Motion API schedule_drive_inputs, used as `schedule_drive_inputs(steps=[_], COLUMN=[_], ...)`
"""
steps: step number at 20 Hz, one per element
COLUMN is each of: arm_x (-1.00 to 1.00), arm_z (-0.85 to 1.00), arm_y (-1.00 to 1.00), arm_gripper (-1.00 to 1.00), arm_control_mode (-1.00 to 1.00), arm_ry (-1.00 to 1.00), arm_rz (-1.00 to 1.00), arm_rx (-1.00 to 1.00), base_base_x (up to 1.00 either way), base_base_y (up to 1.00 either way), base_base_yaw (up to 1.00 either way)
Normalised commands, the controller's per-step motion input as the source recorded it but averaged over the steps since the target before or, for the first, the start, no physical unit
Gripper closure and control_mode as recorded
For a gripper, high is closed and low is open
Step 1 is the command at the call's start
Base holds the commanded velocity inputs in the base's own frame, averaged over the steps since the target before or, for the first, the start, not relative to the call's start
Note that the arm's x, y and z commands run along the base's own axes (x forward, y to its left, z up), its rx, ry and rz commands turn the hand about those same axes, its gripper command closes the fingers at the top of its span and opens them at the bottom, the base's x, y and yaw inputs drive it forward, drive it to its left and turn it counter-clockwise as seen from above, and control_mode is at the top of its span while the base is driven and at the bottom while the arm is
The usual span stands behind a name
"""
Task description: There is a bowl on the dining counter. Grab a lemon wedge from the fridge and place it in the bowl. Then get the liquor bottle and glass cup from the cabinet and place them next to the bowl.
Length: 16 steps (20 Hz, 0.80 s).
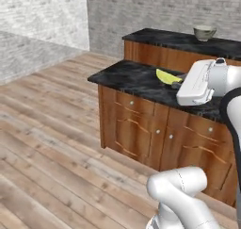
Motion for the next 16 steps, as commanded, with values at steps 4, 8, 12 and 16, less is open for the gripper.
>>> schedule_drive_inputs(steps=[4, 8, 12, 16], arm_x=[0.0, 0.0, 0.0, 0.0], arm_z=[0.0, 0.0, 0.0, 0.0], arm_y=[0.0, 0.0, 0.0, 0.0], arm_gripper=[1.0, 1.0, 1.0, 1.0], arm_control_mode=[1.0, 1.0, 1.0, 1.0], arm_ry=[0.0, 0.0, 0.0, 0.0], arm_rz=[0.0, 0.0, 0.0, 0.0], arm_rx=[0.0, 0.0, 0.0, 0.0], base_base_x=[1.0, 1.0, 1.0, 1.0], base_base_y=[0.76, 0.77, 0.78, 0.78], base_base_yaw=[-0.21, -0.33, -0.39, -0.41])
